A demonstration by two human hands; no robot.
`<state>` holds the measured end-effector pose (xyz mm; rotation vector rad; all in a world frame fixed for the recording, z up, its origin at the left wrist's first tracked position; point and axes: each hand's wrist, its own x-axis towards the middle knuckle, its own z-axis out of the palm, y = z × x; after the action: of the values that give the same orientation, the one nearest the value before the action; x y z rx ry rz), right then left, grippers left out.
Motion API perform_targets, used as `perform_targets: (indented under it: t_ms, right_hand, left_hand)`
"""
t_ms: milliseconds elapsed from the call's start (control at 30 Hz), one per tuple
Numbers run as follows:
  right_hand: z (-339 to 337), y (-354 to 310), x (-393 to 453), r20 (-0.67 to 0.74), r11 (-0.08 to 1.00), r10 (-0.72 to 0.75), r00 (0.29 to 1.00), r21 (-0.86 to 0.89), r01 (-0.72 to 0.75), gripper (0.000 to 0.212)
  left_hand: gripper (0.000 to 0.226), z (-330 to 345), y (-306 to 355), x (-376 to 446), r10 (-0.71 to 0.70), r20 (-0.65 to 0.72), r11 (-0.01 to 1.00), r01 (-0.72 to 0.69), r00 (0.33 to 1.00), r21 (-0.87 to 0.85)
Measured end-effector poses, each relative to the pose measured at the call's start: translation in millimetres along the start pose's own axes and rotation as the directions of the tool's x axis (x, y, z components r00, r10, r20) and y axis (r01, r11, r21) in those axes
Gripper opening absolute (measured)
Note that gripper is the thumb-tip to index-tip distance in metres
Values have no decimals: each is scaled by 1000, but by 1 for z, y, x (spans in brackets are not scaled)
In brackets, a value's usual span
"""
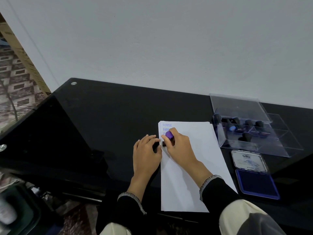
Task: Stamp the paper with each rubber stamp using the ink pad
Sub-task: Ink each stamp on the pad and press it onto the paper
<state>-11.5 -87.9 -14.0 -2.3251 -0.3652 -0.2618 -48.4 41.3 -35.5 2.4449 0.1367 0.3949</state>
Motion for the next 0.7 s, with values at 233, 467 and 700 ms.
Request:
perform_targets:
  t_ms: [233, 467, 700]
  right_hand:
    - [9, 6, -16, -77, 999, -47, 996, 1, 47, 27]
    - [2, 1, -1, -28, 1000, -7, 1000, 14, 7, 25]
    - [3, 1, -3, -40, 1000, -18, 999, 15, 19, 24]
  left_hand:
    - [26, 0, 0, -1, 5, -11, 1000, -5, 1000, 1]
    - [26, 1, -1, 0, 6, -9, 1000, -6, 1000, -5]
    - [25, 2, -1, 0, 6, -21, 1000, -6, 1000, -3]
